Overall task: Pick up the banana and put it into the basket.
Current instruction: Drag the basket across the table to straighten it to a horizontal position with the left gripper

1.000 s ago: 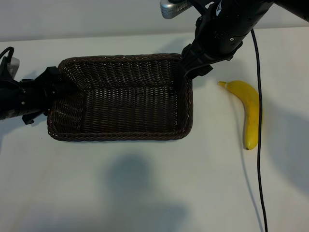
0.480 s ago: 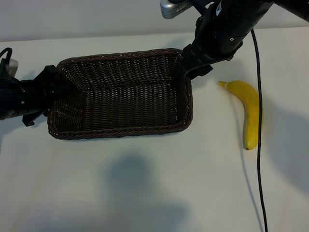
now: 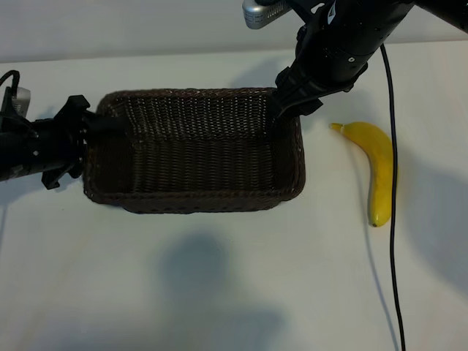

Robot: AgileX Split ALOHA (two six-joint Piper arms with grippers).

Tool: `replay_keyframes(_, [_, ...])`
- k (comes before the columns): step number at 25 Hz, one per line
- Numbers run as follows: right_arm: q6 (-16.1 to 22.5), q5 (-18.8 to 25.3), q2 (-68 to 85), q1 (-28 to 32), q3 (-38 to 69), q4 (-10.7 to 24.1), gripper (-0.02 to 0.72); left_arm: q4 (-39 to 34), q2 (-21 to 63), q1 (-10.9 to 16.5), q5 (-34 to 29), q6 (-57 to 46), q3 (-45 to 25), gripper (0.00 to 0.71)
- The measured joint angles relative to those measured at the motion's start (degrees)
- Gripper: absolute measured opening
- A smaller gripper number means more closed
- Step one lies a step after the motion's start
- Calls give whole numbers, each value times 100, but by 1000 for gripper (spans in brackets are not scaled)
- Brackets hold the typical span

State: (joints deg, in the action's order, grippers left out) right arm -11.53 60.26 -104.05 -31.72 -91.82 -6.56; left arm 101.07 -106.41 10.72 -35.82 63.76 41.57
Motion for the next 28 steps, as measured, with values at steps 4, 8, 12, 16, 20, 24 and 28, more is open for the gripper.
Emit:
replay_keyframes(4, [0,0,0,0,0,0,550,24,0,0,-78,0,3,590])
replay_keyframes(8, [0,6,0,0,0,0,550,-25,0,0,-217,-17,3,589])
replay_keyframes(12, [5,11,0,0,0,0,550,-397,6,0,-310,-199,3,588])
replay_keyframes(16, [5,11,0,0,0,0,550,-682,29,0,-361,-346,3,588])
replay_keyframes(20, [5,11,0,0,0,0,550,-826,35,0,-432,-385,3,588])
replay_keyframes(24, [-2,11,0,0,0,0,550,-990,113,0,-455,-429,3,588])
replay_keyframes(28, [-2,11,0,0,0,0,550,-1334,475,5,-421,-623,3,588])
